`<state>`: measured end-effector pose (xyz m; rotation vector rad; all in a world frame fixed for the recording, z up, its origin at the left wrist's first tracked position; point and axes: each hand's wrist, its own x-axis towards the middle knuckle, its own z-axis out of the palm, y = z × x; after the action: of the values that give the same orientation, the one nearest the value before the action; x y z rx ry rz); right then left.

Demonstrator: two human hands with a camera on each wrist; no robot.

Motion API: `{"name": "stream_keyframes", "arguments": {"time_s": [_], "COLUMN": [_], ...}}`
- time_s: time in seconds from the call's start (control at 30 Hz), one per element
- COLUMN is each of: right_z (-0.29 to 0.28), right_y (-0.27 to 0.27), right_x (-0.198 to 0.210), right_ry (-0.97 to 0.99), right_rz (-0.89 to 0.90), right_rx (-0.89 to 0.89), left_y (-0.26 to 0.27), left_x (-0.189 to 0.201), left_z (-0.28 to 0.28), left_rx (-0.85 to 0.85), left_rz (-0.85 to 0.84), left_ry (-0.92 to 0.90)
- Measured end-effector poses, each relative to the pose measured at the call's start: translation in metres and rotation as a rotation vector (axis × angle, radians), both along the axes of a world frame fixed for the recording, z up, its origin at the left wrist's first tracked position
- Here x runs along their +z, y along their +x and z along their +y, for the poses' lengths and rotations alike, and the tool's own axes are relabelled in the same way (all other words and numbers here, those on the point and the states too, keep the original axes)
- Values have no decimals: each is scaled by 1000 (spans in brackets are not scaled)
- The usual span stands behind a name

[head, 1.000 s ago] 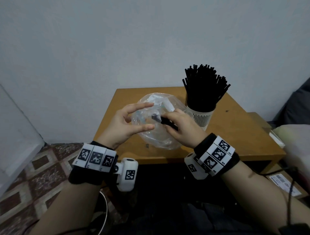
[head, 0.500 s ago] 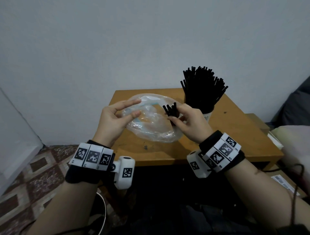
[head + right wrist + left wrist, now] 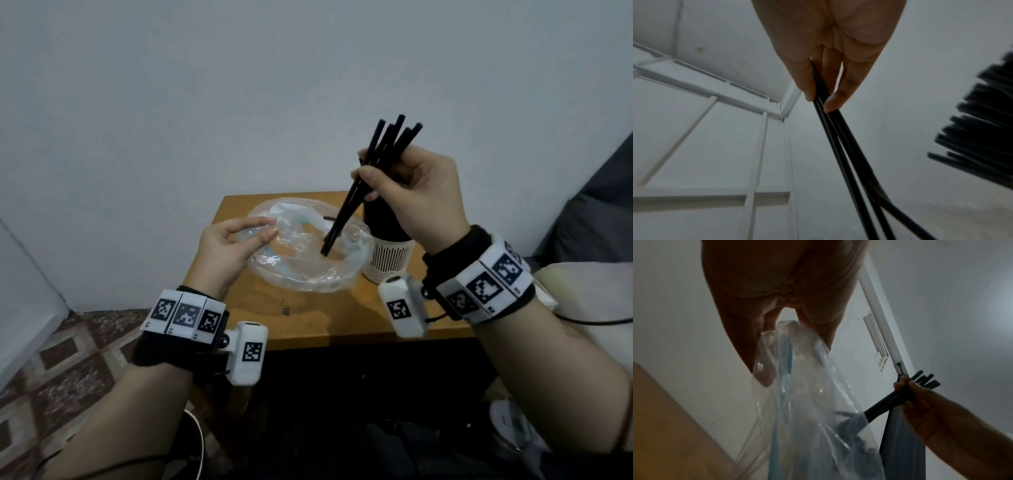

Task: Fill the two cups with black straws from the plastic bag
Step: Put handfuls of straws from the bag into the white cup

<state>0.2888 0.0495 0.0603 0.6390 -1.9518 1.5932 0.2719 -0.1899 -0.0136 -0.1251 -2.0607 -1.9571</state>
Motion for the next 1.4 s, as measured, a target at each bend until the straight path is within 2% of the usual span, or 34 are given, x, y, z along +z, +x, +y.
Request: {"name": "stream_keyframes", "arguments": {"time_s": [0.13,0.3,0.5,0.7,0.83,1.07,1.3,1.4], "right_z": [10,27,48,54,54,62,60,60], "right_y": [1,-5,-17,-35,-44,-50,-52,-54], "right_x": [28,36,29,15,4,2,3,0], "right_ry": [-28,37,84,130,155,174,345,327], "right_rz": [70,136,147,90,54,6,-31,-37], "right_rx": [-46,-192,-340,-394,-415,-516,-456,-447], "left_y": [-8,-13,-12,-15,-22,-27,-30,-30], "left_x": [1,-7,-9,-8,-13,-14,-9,-5], "left_z": [-2,-12,-21,-19,-20,-27,-23,-18], "left_rx": [31,82,161,227,272,381,341,333], "left_rz": [-14,-44,-43,-88,-153,-232,-280,-295], "left_ry": [15,-51,-510,-685,-707,-630,-611,-614]}}
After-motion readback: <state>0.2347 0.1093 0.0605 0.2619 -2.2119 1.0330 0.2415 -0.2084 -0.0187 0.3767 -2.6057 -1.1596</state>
